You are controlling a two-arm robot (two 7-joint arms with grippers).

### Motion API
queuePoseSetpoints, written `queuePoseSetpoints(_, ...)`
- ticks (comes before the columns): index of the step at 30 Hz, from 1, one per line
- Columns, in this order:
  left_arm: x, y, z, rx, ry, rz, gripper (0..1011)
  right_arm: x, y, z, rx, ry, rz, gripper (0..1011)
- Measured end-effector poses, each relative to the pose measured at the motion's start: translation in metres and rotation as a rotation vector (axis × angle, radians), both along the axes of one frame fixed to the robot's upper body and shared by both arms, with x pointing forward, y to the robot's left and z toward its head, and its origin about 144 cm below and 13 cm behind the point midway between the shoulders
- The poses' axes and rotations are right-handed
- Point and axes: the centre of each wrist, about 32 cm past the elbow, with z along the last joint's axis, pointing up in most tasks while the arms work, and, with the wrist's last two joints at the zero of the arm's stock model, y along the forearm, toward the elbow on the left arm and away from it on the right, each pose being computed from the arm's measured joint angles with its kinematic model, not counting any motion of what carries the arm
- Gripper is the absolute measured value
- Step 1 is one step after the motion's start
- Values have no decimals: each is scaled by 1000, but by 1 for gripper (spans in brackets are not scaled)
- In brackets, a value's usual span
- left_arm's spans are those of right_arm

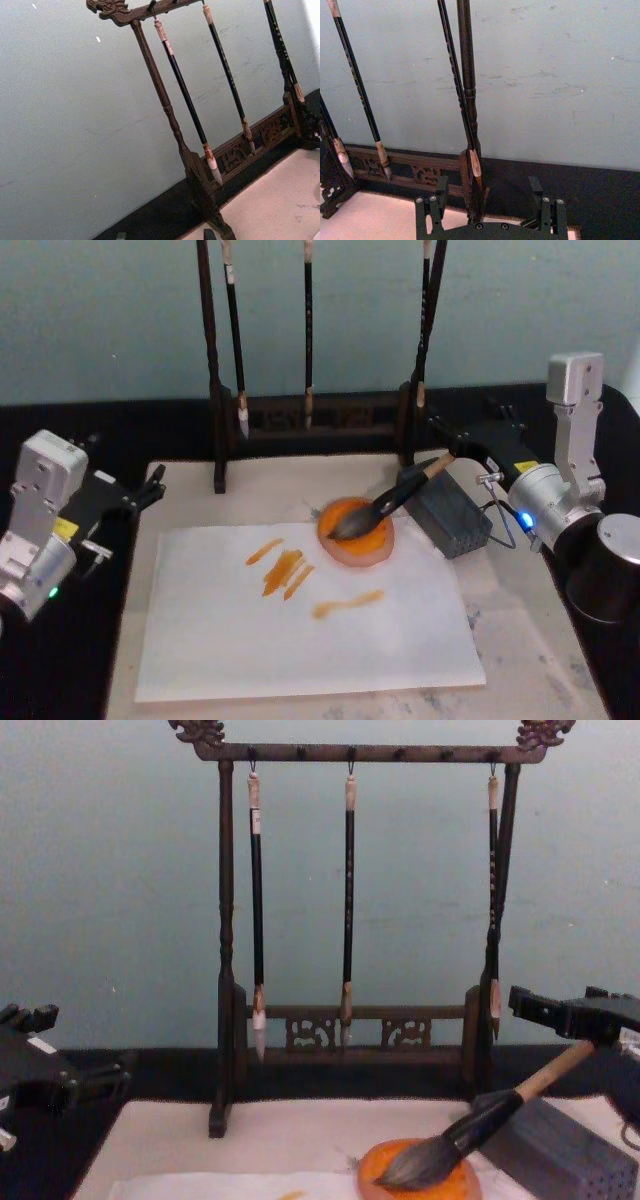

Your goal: Pick up the brush from the inkstone, write on the paper, then place the brush back to its original position.

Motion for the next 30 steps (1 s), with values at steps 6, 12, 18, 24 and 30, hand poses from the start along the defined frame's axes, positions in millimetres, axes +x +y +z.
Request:
queuePoseSetpoints(6,0,0,0,0,0,0,1001,0,0,0,-1,0,-1,1000)
queuePoseSetpoints(12,0,0,0,0,0,0,1001,0,0,0,-1,0,-1,1000)
queuePoseSetpoints(18,0,0,0,0,0,0,1001,-1,0,0,-2,0,-2,1000)
queuePoseSetpoints(24,0,0,0,0,0,0,1001,-1,0,0,-2,0,-2,1000)
queuePoseSetpoints(30,0,0,0,0,0,0,1001,-1,0,0,-2,0,-2,1000)
